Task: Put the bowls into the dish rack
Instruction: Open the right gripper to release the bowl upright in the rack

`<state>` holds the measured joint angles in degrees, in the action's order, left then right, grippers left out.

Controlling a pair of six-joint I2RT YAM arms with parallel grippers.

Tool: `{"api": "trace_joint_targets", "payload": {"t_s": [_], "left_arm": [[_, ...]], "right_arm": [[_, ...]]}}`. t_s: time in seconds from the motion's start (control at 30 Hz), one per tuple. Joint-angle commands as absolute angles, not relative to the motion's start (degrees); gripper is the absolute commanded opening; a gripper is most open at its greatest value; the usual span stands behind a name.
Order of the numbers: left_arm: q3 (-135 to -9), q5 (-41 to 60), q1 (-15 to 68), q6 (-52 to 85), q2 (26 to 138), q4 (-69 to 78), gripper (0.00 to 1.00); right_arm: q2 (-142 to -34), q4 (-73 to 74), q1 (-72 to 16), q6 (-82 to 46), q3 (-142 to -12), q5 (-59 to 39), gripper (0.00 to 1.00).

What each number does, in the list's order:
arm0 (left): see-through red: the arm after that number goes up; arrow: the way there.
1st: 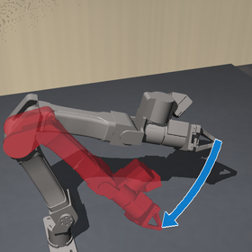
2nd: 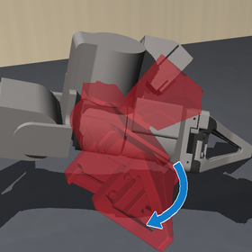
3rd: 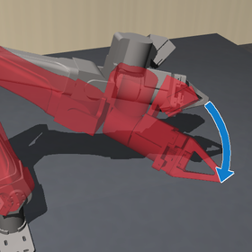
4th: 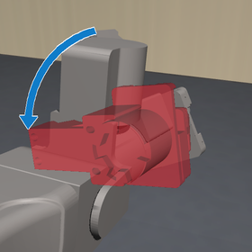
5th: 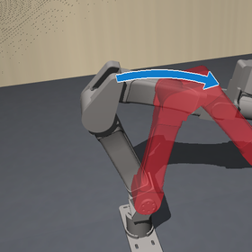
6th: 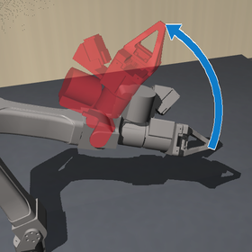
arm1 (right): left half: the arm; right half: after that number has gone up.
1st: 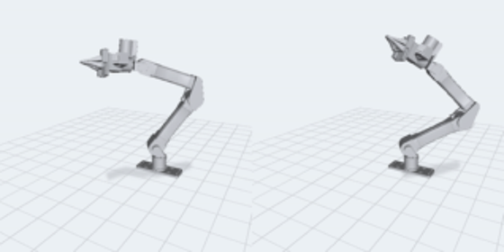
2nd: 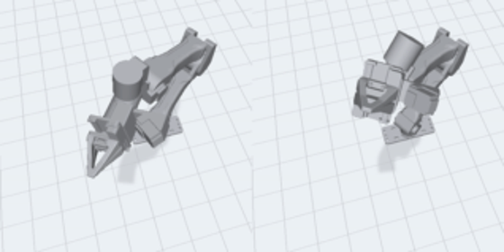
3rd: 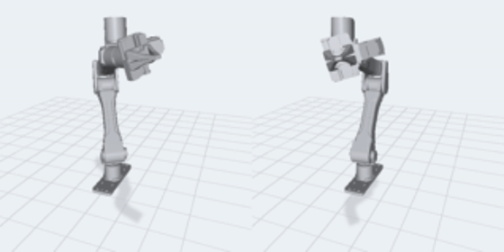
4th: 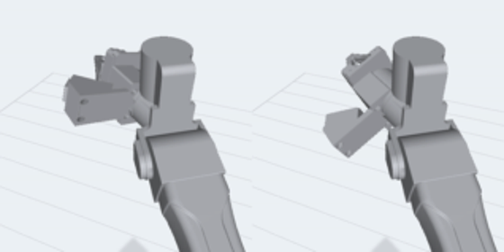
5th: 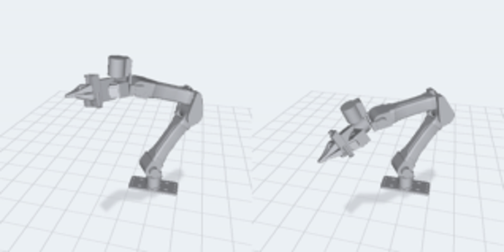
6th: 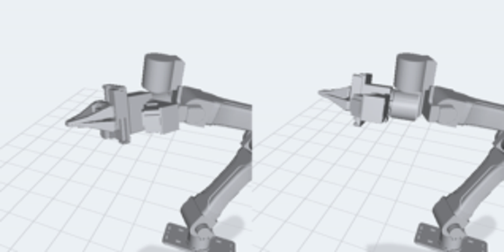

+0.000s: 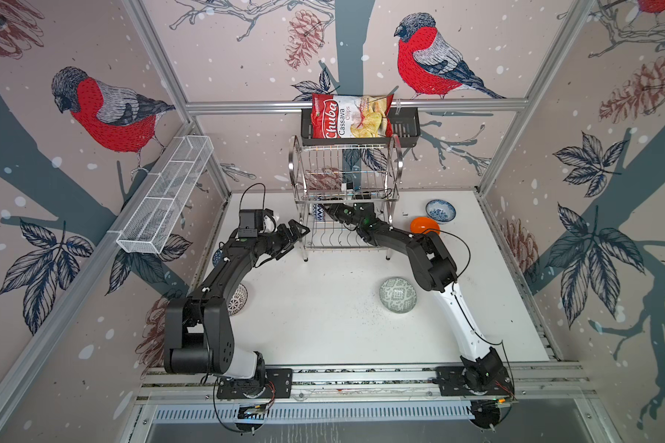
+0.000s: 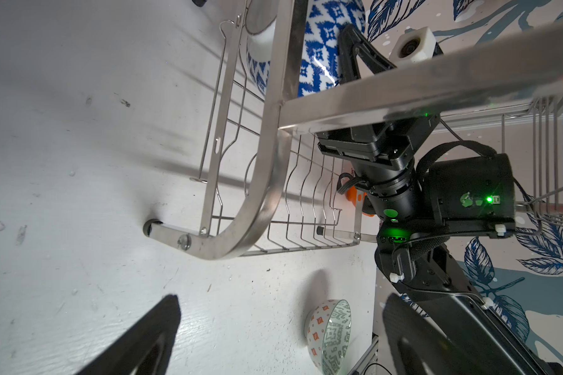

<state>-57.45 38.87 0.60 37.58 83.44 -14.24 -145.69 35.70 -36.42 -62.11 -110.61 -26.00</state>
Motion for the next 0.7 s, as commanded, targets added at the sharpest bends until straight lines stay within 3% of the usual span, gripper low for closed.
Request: {"api": "trace_joint_targets", "payload": {"t_s": [0.0,0.67], "left_arm": [[-57.5,38.9,0.3,37.2,82.9,-13.8,0.98],[-57.5,39.0,0.2,37.4,83.1,-13.4,0.98]], "right_arm": [[-145.1,37.3,-36.3,-63.8,-110.4,-24.4,0.35],[-144.3,39.0,-36.7,-66.1,-111.4,-23.8,0.43]]}}
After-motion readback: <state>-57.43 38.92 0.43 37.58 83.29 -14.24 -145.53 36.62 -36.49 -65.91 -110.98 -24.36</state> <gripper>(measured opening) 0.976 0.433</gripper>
